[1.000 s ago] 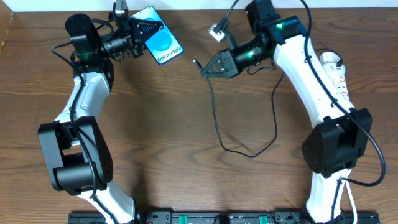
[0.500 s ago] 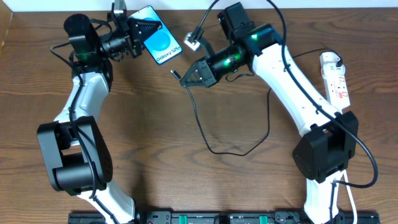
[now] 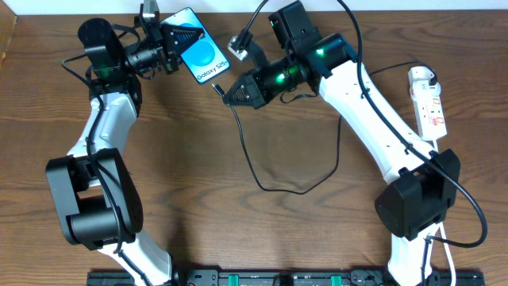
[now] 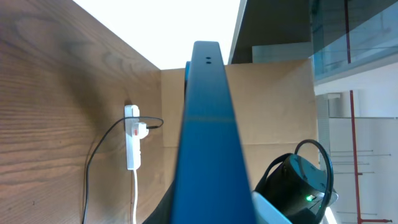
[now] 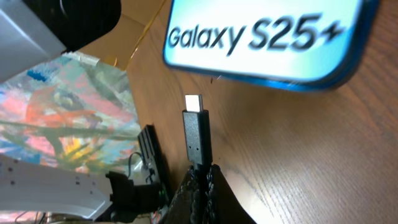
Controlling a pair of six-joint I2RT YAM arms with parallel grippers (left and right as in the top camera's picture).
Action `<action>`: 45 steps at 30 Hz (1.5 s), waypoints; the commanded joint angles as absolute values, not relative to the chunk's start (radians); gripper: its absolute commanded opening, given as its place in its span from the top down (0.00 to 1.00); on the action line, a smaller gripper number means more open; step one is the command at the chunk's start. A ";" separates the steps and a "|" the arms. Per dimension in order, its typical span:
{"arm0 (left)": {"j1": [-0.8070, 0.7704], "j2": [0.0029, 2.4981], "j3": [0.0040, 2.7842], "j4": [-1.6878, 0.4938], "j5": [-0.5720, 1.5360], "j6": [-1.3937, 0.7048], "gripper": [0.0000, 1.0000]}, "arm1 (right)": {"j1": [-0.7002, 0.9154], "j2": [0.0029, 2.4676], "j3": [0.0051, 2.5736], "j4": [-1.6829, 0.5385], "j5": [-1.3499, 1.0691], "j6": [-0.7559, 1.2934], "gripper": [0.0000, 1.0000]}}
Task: Plug charger to phone and switch on socket
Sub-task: 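Carry the plug left toward the bottom port of the held phone, then push the USB-C plug into the phone's bottom port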
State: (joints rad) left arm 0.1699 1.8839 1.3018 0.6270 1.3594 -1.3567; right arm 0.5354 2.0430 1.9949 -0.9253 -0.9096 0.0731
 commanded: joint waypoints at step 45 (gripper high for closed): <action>0.140 1.863 1.317 0.630 1.415 -1.295 0.93 | 0.538 2.014 1.996 -0.783 -0.839 0.225 0.99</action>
State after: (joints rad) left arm 0.1764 1.8839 1.3018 0.6262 1.3285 -1.3113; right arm 0.5365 2.0426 1.9915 -0.8165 -0.8417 0.2096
